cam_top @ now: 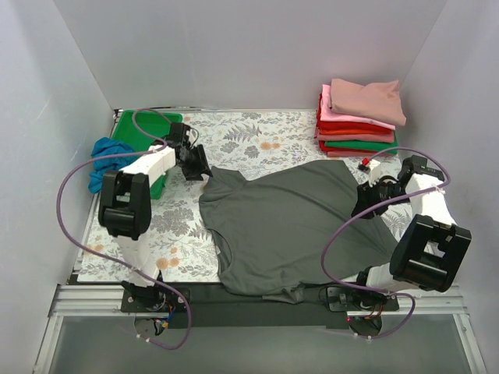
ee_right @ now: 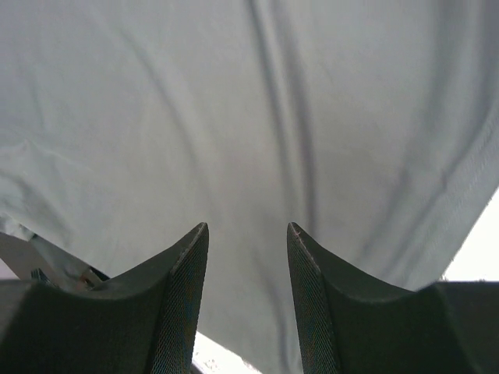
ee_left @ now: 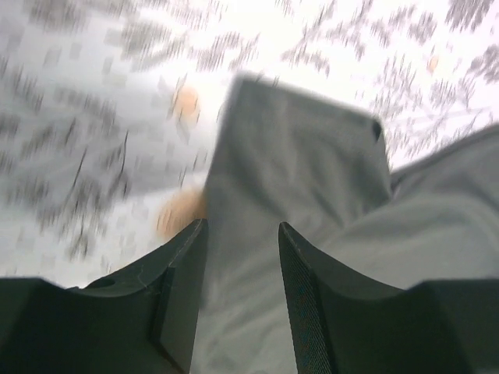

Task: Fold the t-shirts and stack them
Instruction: Flatten the tshirt out

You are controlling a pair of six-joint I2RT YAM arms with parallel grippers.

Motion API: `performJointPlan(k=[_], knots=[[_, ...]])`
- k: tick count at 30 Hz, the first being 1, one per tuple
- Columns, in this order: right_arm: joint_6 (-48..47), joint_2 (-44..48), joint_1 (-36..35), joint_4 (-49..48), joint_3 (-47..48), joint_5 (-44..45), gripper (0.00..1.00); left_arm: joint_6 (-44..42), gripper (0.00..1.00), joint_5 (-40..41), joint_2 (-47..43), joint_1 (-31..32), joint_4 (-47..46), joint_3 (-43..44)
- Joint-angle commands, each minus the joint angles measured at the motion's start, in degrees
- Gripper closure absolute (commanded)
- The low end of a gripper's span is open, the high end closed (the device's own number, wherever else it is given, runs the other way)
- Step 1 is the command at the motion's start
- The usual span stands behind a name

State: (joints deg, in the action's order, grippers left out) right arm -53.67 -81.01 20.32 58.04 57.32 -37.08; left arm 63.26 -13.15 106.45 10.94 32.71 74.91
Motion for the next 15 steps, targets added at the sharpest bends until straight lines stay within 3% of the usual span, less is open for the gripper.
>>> performJointPlan(k=[1, 8, 11, 12, 15], knots=[[4.8, -0.46, -2.38, -3.72, 2.09, -2.56, 0.48, -1.56, 0.6, -3.12, 6.73, -0.39, 0.16, 6.46], [5.77, -0.99, -2.83, -5.48, 2.18, -2.74, 0.48, -4.29, 0.62, -3.82, 15.88, -0.39, 3.5, 13.15], [5.94, -1.69, -2.83, -5.92, 2.53, -2.47, 0.48, -4.64, 0.76, -4.95, 16.85, -0.31, 3.68, 13.5], [6.03, -1.95, -2.83, -6.01, 3.14, -2.56, 0.48, -4.82, 0.86, -5.39, 17.03, -0.39, 3.68, 13.59], [6.73, -3.97, -3.61, -7.24, 5.07, -2.38, 0.48, -4.91, 0.98, -6.27, 17.21, -0.39, 3.5, 13.68]])
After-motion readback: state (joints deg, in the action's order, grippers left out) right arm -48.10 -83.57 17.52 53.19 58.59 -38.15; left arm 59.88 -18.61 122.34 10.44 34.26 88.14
